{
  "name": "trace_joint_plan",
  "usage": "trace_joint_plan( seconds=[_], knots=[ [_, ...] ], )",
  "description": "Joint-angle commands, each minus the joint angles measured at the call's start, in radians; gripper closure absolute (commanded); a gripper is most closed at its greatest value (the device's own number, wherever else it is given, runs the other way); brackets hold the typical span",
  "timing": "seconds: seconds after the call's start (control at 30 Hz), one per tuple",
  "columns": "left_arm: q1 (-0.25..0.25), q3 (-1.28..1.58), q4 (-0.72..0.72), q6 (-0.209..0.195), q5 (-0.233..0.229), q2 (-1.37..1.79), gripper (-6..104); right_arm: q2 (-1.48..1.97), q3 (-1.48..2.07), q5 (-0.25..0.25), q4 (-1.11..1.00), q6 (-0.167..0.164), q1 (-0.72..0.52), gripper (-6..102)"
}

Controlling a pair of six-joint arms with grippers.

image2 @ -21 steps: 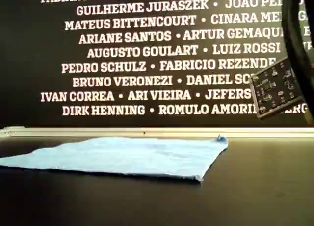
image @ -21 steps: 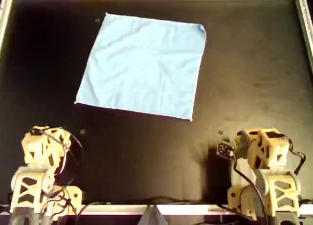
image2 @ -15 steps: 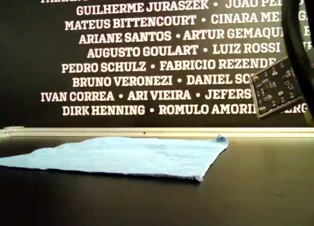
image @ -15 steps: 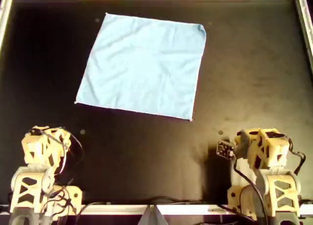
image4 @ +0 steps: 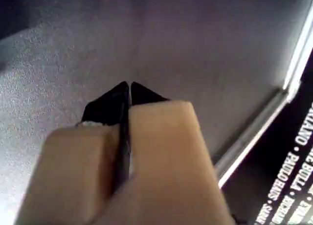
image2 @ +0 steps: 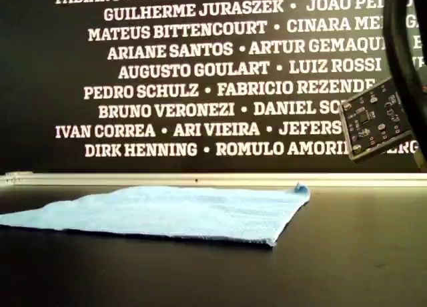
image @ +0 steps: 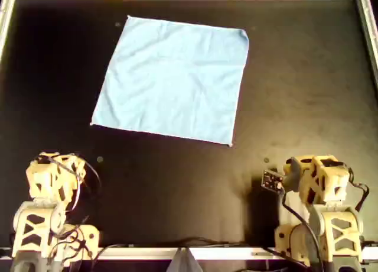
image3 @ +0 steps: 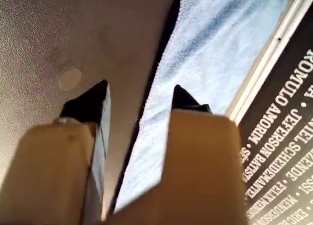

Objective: Fold a cloth

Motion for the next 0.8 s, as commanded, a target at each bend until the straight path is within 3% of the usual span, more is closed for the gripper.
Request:
trace_joint_plan(
  seconds=[0.0,0.77],
  knots=[
    [0.017,-0.012,0.002,-0.008,-0.005,0.005,52,0.04,0.012,0.0,0.008,-0.005,0.002,97],
    [0.008,-0.012,0.002,-0.008,0.005,0.005,53,0.038,0.011,-0.017,0.008,0.008,0.011,97]
  ],
)
